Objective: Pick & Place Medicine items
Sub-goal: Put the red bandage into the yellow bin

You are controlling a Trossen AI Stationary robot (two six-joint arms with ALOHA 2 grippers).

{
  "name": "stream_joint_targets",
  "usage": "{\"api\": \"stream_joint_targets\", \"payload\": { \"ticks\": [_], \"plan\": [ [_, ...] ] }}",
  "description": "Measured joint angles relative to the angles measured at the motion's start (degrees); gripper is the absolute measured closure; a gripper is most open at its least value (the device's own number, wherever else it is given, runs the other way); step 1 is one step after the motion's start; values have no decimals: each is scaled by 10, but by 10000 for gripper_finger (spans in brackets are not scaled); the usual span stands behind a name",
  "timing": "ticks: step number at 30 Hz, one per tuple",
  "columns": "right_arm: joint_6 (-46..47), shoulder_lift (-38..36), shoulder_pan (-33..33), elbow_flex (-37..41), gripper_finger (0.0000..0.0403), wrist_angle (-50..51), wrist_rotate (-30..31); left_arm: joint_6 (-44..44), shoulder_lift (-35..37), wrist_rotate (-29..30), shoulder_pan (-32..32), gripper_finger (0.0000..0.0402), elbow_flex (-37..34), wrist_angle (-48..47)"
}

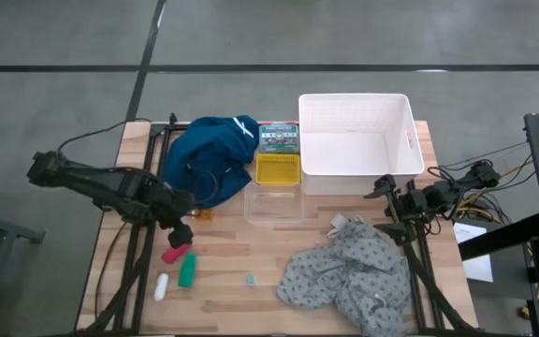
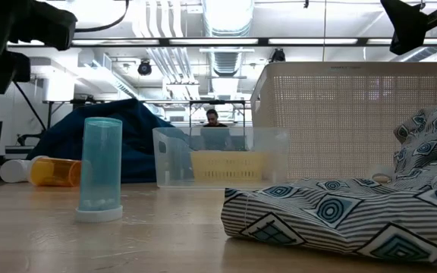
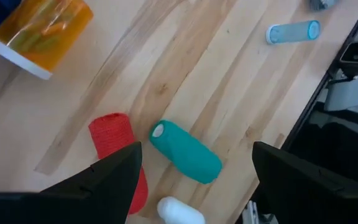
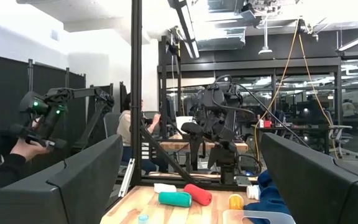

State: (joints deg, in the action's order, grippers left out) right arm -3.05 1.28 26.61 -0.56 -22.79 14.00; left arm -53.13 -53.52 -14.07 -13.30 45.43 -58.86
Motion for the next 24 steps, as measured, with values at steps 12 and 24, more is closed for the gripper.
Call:
{"api": "stream_joint_targets", "payload": {
  "ticks": [12,24],
  "plan": [
    [0,0,0,0,23,0,0,-72,-21,24,-53,91,0,-34],
    [0,0,0,0,23,0,0,-28,-149,-3,-104,91,0,-66]
  ]
}}
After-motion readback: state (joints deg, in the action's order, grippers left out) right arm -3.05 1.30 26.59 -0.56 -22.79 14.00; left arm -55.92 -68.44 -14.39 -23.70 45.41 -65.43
